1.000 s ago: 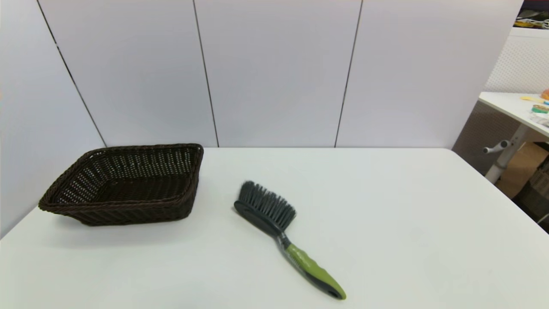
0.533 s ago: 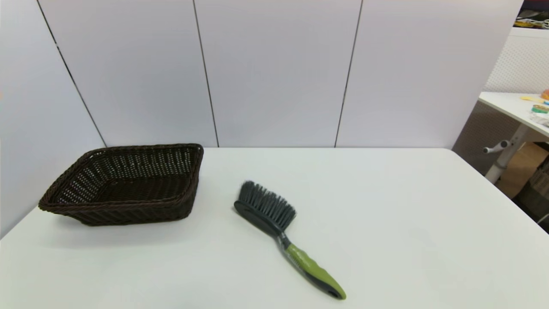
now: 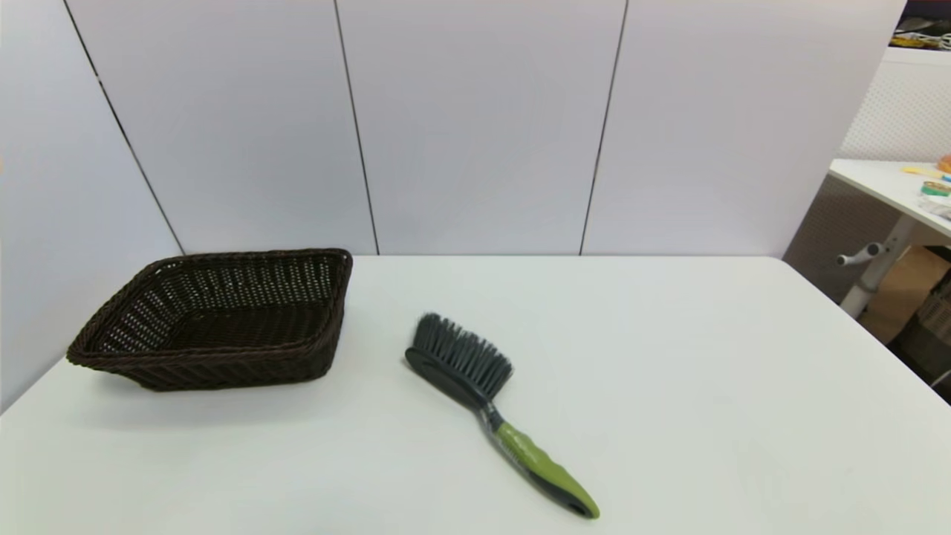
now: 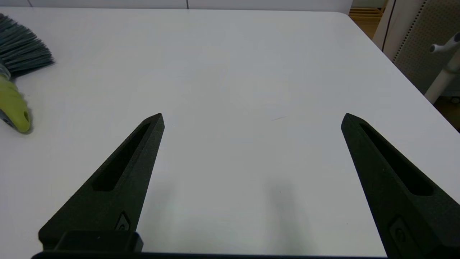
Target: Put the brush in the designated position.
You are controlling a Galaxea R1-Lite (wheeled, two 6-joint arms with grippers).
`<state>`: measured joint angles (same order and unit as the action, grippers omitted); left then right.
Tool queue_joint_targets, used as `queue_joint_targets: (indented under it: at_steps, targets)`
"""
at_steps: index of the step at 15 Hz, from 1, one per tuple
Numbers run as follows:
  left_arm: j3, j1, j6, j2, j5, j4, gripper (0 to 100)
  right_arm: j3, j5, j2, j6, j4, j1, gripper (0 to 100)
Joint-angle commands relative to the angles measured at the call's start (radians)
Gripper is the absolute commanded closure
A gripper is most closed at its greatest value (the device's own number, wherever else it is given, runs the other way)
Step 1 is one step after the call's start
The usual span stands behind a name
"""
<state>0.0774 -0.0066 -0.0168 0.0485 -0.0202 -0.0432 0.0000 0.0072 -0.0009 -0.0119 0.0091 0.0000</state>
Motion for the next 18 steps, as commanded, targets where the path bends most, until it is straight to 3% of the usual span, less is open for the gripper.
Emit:
queue_joint_targets:
  at_steps: [1, 7, 10, 12, 18]
  targets:
    - [0.235, -0.007, -0.078, 0.289, -0.075, -0.057, 0, 0.002, 0.000, 0.001, 0.000, 0.000, 0.000, 0]
    - [0.616, -0.095, -0.400, 0.794, -0.173, -0.075, 0, 0.002, 0.000, 0.001, 0.000, 0.000, 0.000, 0]
    - [0.929, -0.112, -0.592, 1.050, -0.297, -0.310, 0, 0.002, 0.000, 0.001, 0.000, 0.000, 0.000, 0]
    - [1.084, -0.156, -0.689, 1.179, -0.314, -0.466, 0, 0.002, 0.000, 0.001, 0.000, 0.000, 0.000, 0]
    - [1.248, -0.331, -0.785, 1.403, -0.317, -0.621, 0, 0.002, 0.000, 0.001, 0.000, 0.000, 0.000, 0]
